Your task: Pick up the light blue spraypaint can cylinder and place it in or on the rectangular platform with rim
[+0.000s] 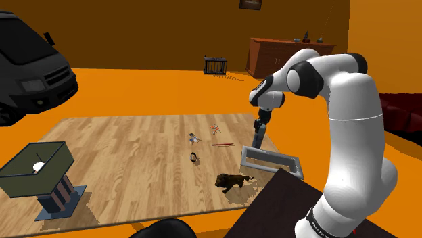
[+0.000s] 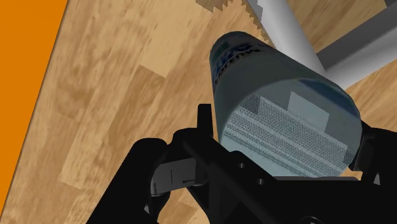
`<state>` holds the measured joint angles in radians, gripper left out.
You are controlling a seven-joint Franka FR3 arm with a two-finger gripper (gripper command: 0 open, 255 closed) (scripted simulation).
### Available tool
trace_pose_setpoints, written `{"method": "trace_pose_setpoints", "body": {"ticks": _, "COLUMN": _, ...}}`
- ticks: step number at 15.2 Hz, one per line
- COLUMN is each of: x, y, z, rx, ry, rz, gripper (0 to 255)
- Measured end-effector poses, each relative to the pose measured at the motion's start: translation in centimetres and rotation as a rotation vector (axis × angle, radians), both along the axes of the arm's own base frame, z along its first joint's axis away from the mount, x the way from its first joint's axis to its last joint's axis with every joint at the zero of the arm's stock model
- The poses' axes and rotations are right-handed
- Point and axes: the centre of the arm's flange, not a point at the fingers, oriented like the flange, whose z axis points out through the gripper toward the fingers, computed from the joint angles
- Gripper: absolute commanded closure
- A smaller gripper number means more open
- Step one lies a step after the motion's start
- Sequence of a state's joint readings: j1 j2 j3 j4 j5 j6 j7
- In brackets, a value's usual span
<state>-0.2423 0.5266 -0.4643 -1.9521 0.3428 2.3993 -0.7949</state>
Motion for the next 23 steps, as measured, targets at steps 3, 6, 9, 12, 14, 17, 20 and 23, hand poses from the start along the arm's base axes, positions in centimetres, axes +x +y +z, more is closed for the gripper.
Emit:
{"method": "trace_pose_setpoints", "body": {"ticks": 3, "x": -0.1, "y": 0.0, "z": 1.5, "rx": 0.000, "ry": 0.000, "rz": 0.000, "gripper": 255}}
{"method": "trace_pose_setpoints", "body": {"ticks": 6, "x": -0.1, "y": 0.0, "z": 3.2, "rx": 0.000, "ry": 0.000, "rz": 0.000, "gripper": 255}}
{"method": "trace_pose_setpoints", "body": {"ticks": 9, "x": 0.0, "y": 0.0, "z": 4.8, "rx": 0.000, "ry": 0.000, "rz": 0.000, "gripper": 255}}
{"method": "trace_pose_setpoints", "body": {"ticks": 12, "x": -0.1, "y": 0.0, "z": 6.5, "rx": 0.000, "ry": 0.000, "rz": 0.000, "gripper": 255}}
{"method": "trace_pose_setpoints", "body": {"ticks": 14, "x": -0.1, "y": 0.0, "z": 7.4, "rx": 0.000, "ry": 0.000, "rz": 0.000, "gripper": 255}}
{"method": "trace_pose_setpoints", "body": {"ticks": 17, "x": -0.1, "y": 0.0, "z": 9.1, "rx": 0.000, "ry": 0.000, "rz": 0.000, "gripper": 255}}
{"method": "trace_pose_setpoints", "body": {"ticks": 20, "x": -0.2, "y": 0.0, "z": 10.6, "rx": 0.000, "ry": 0.000, "rz": 0.000, "gripper": 255}}
{"method": "trace_pose_setpoints", "body": {"ticks": 23, "x": -0.6, "y": 0.2, "z": 11.9, "rx": 0.000, "ry": 0.000, "rz": 0.000, "gripper": 255}}
